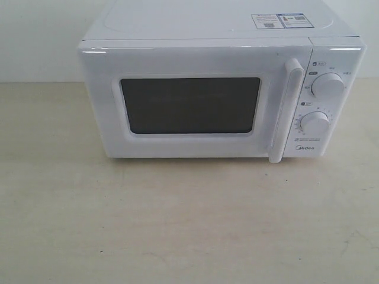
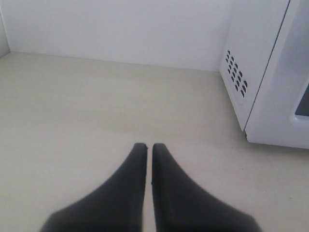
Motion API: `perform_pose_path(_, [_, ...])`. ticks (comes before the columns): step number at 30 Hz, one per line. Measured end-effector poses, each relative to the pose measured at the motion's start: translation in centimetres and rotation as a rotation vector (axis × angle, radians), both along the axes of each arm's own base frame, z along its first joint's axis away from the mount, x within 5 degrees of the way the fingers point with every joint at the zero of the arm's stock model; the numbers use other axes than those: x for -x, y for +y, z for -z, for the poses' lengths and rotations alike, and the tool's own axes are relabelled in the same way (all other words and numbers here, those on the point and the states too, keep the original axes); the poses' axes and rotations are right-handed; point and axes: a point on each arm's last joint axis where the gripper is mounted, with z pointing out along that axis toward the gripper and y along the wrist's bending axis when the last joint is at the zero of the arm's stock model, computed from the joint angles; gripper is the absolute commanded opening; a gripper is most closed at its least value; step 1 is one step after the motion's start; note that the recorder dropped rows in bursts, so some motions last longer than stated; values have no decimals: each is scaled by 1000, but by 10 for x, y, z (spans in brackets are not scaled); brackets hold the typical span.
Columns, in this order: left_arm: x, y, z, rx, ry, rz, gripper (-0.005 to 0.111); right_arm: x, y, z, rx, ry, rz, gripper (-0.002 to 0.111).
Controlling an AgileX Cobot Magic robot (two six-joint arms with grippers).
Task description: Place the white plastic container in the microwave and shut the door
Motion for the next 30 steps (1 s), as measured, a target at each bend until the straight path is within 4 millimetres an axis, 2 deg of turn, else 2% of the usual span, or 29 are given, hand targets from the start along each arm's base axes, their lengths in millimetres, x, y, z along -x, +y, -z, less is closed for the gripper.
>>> perform_pose_path(6, [0,0,0,0,0,0,4,-1,2,8,63,80,-15,0])
perform_pose_path(12, [0,0,0,0,0,0,4,-5,-1,36,158,200,22,0])
perform_pose_path(20, [0,0,0,0,0,0,4,-5,-4,43,301,250,49,0])
perform_pose_path(25, [0,0,0,0,0,0,4,-3,-5,56,324,375,42,0])
perform_pose_path(30, [0,0,0,0,0,0,4,-2,-5,57,326,392,41,0])
